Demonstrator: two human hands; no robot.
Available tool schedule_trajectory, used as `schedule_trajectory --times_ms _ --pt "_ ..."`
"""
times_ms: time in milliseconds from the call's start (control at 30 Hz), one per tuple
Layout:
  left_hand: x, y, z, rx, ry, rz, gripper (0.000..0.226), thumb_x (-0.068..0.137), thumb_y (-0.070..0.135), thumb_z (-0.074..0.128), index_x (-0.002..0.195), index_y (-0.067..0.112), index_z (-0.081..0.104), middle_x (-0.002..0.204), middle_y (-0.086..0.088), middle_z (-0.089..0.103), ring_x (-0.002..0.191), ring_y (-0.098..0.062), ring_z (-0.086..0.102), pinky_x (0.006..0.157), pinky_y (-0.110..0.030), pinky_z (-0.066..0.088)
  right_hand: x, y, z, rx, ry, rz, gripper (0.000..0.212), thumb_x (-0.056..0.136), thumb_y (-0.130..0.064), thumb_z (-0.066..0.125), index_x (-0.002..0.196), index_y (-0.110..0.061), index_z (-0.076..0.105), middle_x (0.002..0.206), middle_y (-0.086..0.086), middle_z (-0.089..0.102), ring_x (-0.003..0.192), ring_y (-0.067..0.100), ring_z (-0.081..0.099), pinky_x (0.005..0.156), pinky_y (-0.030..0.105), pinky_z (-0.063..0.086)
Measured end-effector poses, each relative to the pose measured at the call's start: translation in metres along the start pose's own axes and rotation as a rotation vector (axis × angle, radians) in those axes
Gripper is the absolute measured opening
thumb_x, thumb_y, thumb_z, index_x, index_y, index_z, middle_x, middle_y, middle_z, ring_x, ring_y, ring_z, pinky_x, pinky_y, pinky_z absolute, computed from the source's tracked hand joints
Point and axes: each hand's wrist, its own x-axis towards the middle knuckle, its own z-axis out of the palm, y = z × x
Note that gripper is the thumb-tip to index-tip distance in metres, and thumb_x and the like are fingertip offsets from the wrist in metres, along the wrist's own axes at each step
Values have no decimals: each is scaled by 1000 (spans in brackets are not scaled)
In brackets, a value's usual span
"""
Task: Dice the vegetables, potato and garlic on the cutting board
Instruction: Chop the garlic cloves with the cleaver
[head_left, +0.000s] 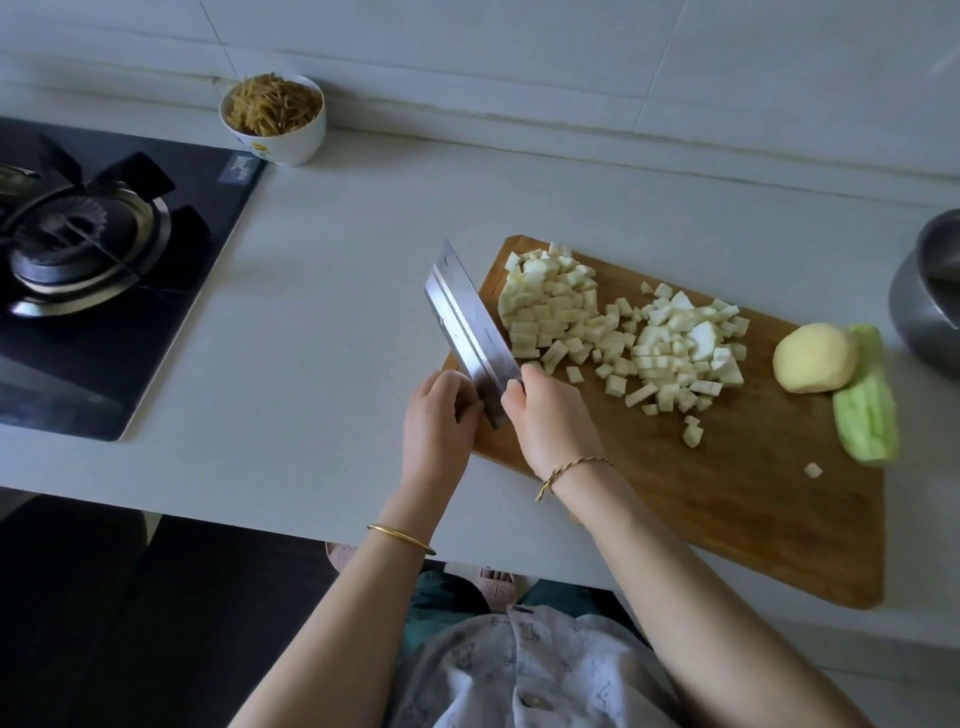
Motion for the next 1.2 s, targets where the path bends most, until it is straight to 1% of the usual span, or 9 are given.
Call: schedule_trajectory --times_ms 133,233,333,467,567,700,833,1067,1200 --pt "3 3 -1 3 -9 -11 16 76 -6 61 74 8 55 79 3 53 77 -21 52 65 -35 47 3 9 -9 225 10 29 30 98 -23 37 77 -3 42 64 11 49 49 19 39 50 33 42" --pt "8 4 1 17 -6 -17 12 80 -3 60 77 8 56 82 2 53 79 -22 54 68 -33 46 2 11 -26 307 37 5 29 98 -20 38 71 -9 37 57 8 45 38 16 37 36 23 36" --pt "10 3 1 19 -4 -30 8 82 -1 61 82 7 60 87 1 56 79 -21 55 69 -32 47 1 15 -44 337 50 -9 29 98 -18 39 69 -12 36 55 7 46 36 16 35 34 22 35" --pt "9 4 -1 -33 15 -38 11 84 -2 62 86 9 62 92 4 55 80 -14 53 67 -6 39 -1 22 -53 354 54 -4 30 98 -17 39 68 -13 35 57 8 48 34 14 33 34 23 35" --pt "11 5 -2 -40 29 -37 12 85 -2 59 93 8 63 95 3 55 83 -11 51 69 -2 36 -3 26 -56 381 46 7 32 98 -17 40 66 -15 33 56 8 47 34 15 32 35 22 34" --pt "11 11 0 -21 38 -21 16 88 -2 54 97 5 65 100 -1 57 87 -15 53 69 -8 37 -5 29 -58 384 41 4 32 98 -18 41 67 -14 33 55 8 47 35 19 33 34 23 34" --pt "14 15 6 184 2 161 21 81 3 68 99 10 73 100 -8 59 95 -28 53 78 -26 38 -6 29 -58 388 56 -11 33 98 -17 40 66 -15 32 55 8 47 33 16 32 34 23 33" --pt "30 25 12 498 -133 327 24 53 5 85 70 16 72 84 -10 54 79 -34 54 69 -34 43 -8 30 -58 377 65 -28 32 99 -19 39 67 -15 33 54 8 47 33 16 33 33 23 34" --pt "32 32 12 552 -192 322 14 74 11 75 88 14 73 99 -11 52 96 -34 48 82 -36 39 -9 30 -55 374 65 -25 32 99 -19 40 68 -13 34 55 9 47 34 17 34 33 23 34"
